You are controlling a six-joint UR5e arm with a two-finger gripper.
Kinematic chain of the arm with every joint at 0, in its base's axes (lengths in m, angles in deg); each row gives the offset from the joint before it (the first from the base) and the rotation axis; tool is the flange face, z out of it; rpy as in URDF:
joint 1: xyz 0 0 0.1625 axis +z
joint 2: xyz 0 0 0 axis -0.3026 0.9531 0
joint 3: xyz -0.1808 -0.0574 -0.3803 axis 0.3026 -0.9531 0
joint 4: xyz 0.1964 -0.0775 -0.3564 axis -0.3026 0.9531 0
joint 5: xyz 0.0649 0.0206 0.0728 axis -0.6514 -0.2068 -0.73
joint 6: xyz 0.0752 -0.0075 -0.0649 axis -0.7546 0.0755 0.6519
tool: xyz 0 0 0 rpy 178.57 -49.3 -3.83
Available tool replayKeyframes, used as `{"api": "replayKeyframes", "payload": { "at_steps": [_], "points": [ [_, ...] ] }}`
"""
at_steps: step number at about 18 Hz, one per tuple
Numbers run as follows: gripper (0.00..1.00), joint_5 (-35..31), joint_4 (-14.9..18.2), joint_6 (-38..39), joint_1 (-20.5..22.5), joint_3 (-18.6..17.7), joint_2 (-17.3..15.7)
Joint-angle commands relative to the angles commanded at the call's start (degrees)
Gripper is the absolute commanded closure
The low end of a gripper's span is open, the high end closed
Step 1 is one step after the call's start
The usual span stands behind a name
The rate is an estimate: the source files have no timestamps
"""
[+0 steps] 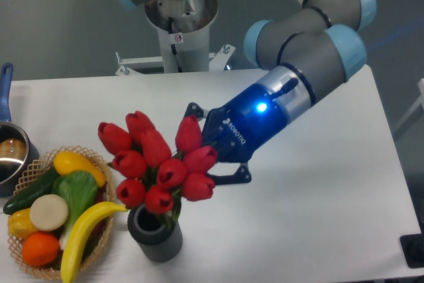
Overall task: Insert the flowers into the vase
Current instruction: 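Lower the tulip stems down into the grey vase opening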
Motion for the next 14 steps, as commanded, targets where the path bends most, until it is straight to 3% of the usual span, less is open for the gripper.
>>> {"api": "replayKeyframes", "payload": {
  "at_steps": [8,14],
  "points": [
    [1.00,0.8,0.0,-0.1,-1.2,-0.3,0.6],
    [0.97,0.7,0.1,0.0,0.4,-2.0,0.2]
  ]
}}
